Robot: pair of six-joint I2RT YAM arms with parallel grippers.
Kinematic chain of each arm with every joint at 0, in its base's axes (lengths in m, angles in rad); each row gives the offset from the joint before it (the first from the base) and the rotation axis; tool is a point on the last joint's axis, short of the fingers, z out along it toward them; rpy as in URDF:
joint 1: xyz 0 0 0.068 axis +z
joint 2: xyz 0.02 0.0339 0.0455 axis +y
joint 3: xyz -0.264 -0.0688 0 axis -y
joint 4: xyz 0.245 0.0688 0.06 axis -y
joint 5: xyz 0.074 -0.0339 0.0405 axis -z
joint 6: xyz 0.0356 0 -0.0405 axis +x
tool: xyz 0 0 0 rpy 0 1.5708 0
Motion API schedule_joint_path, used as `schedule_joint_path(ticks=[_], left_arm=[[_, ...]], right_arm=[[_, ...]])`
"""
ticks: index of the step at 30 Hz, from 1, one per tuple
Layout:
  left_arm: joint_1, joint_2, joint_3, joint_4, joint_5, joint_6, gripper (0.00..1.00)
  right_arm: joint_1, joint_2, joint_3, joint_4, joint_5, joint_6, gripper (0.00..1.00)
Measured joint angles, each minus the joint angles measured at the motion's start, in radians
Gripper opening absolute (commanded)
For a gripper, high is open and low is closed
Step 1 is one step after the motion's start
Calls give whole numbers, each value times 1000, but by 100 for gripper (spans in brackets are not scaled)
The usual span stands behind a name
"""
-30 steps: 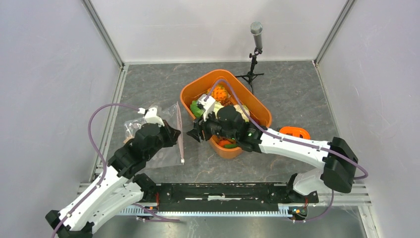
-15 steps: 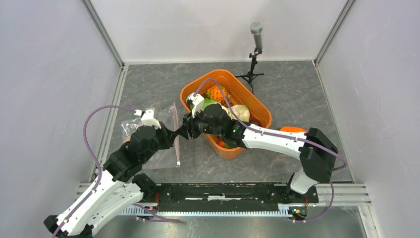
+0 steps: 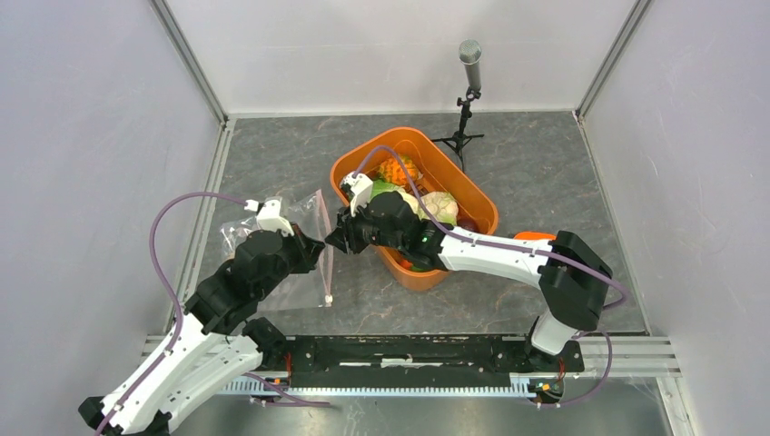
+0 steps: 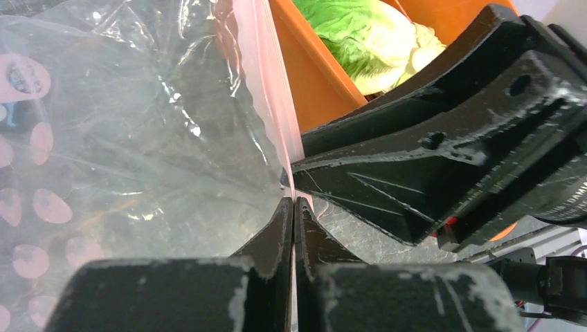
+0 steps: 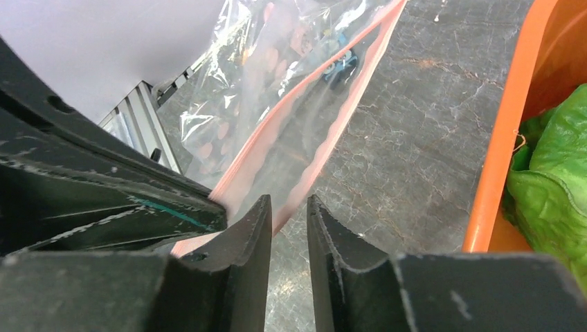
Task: Place the food in the zip-top bag and seal the zipper
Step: Open the zipper of the food storage bag at the center of the board.
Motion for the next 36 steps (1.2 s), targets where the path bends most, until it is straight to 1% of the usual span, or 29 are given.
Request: schedule_joint_path(ticks=[5, 6, 8, 9, 11, 19, 21, 24, 27, 31, 34, 36], left_arm=[[0, 0, 3, -6, 0, 3, 2], [0, 0, 4, -9, 0, 3, 2], [0, 0, 9, -15, -4, 3, 2], [0, 1, 13, -21, -8, 3, 2], [0, 6, 30, -45, -27, 2, 2], [0, 71, 111, -134, -107, 3, 3], [0, 107, 122, -145, -109, 3, 12], [0, 169, 138, -167, -105, 3, 18], [0, 219, 151, -182, -98, 4, 26], [-1, 254, 157, -193, -82, 9, 37], [-1, 277, 174, -201, -76, 10, 37], [-1, 293, 187, -209, -77, 10, 41]], right_arm=[[-1, 13, 0, 2, -2, 0, 26], [-2, 13, 0, 4, -6, 0, 20], [-5, 13, 0, 11, -14, 0, 15], [-6, 13, -1, 18, -20, 3, 6], [-7, 13, -2, 30, -23, 8, 0], [-9, 12, -20, 32, 4, 20, 0], [-10, 11, -32, 33, 10, 27, 0], [-10, 2, -58, 39, 19, 36, 0], [-10, -10, -80, 48, 32, 49, 0], [-10, -24, -90, 71, 36, 68, 0], [-10, -31, -99, 99, 36, 83, 0], [-10, -32, -101, 102, 37, 87, 0]])
